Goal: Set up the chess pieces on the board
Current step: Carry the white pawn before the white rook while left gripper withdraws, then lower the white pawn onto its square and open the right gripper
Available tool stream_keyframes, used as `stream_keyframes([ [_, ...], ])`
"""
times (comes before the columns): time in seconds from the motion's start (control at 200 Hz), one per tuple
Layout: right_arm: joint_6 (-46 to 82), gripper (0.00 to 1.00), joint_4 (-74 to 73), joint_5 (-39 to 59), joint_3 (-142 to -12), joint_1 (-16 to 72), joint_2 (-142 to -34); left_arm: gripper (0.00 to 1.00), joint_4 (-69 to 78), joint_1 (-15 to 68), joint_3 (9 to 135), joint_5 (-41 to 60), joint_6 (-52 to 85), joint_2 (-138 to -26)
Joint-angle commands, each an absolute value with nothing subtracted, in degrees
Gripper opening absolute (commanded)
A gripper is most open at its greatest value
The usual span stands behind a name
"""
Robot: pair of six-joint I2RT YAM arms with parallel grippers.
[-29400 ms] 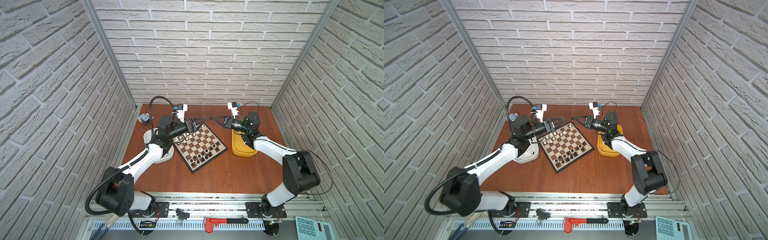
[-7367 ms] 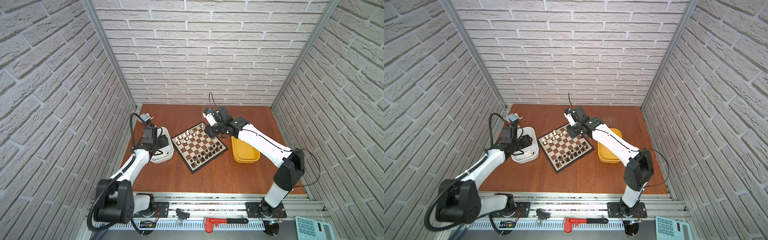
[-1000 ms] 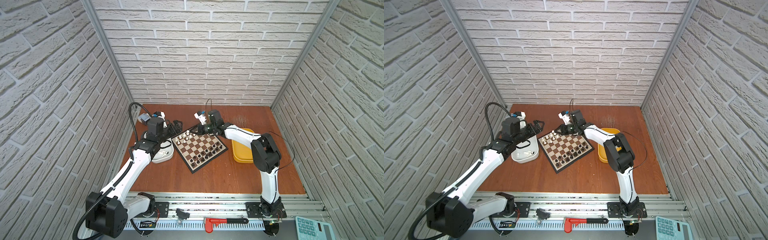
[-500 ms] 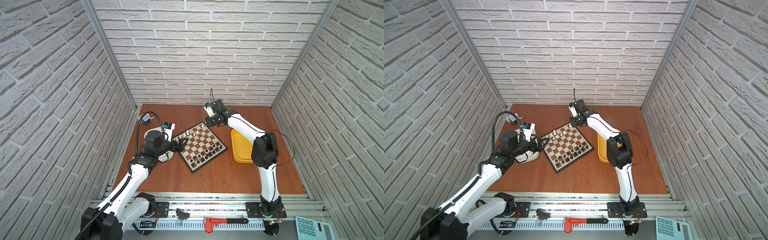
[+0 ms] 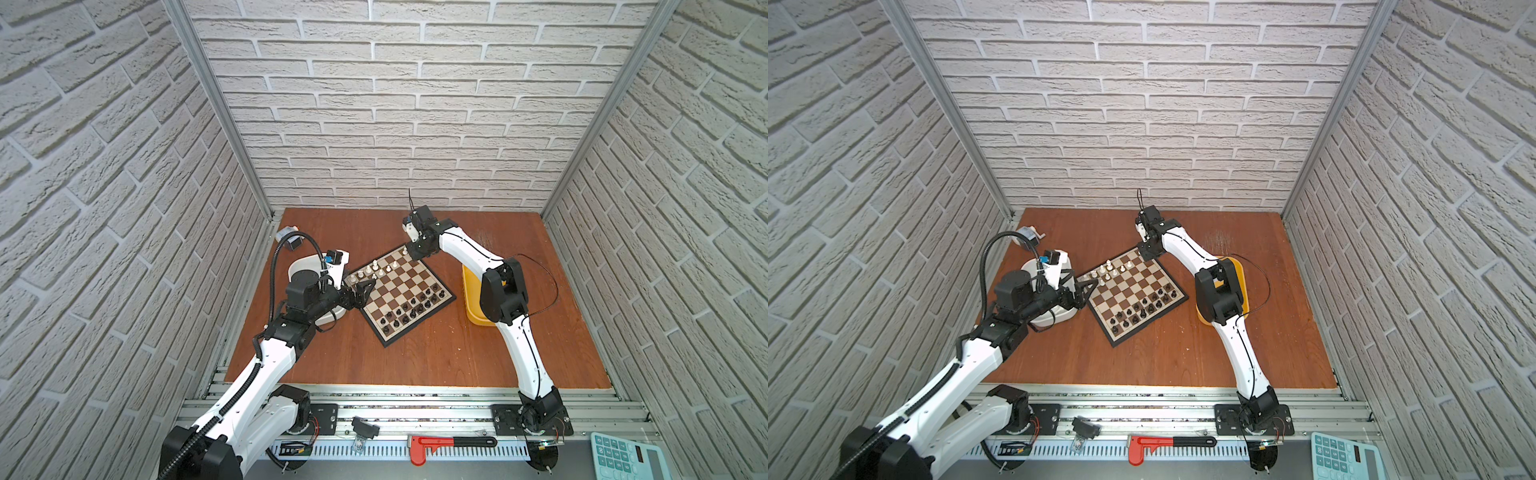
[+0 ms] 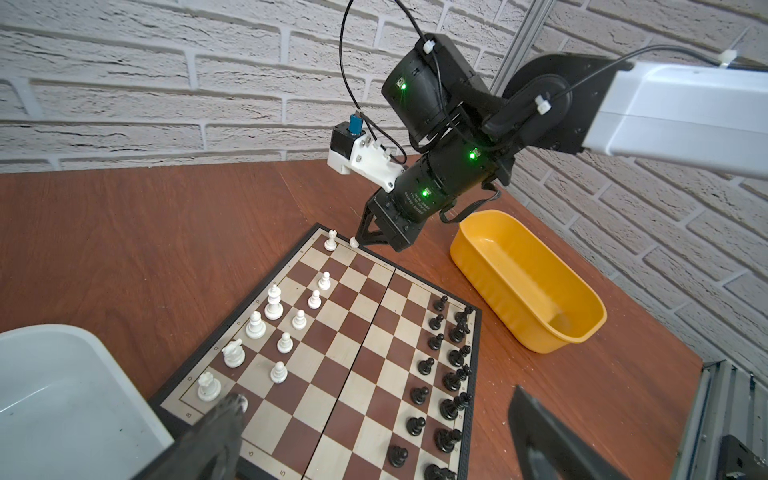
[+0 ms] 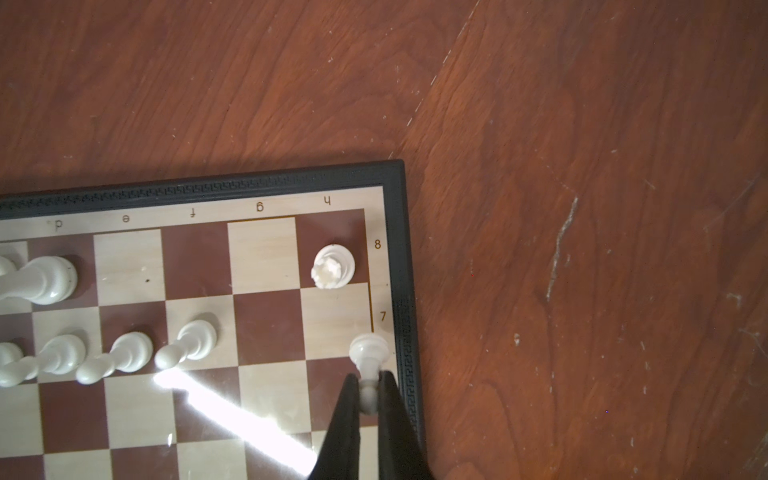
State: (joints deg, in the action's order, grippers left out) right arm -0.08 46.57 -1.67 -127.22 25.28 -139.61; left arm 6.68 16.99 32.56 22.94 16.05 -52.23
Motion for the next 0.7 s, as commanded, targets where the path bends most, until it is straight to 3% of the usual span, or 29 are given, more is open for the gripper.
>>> stream_keyframes([
  [0.0, -0.74, 0.06, 47.03, -0.81, -129.30, 26.10, -139.83, 0.98, 11.05, 16.61, 31.72, 22.41, 15.20, -52.28],
  [0.695, -0.70, 0.07, 48.87, 0.26, -131.92, 26.28, -143.29, 0.98, 12.70, 15.38, 31.25, 22.61, 16.69, -52.47],
])
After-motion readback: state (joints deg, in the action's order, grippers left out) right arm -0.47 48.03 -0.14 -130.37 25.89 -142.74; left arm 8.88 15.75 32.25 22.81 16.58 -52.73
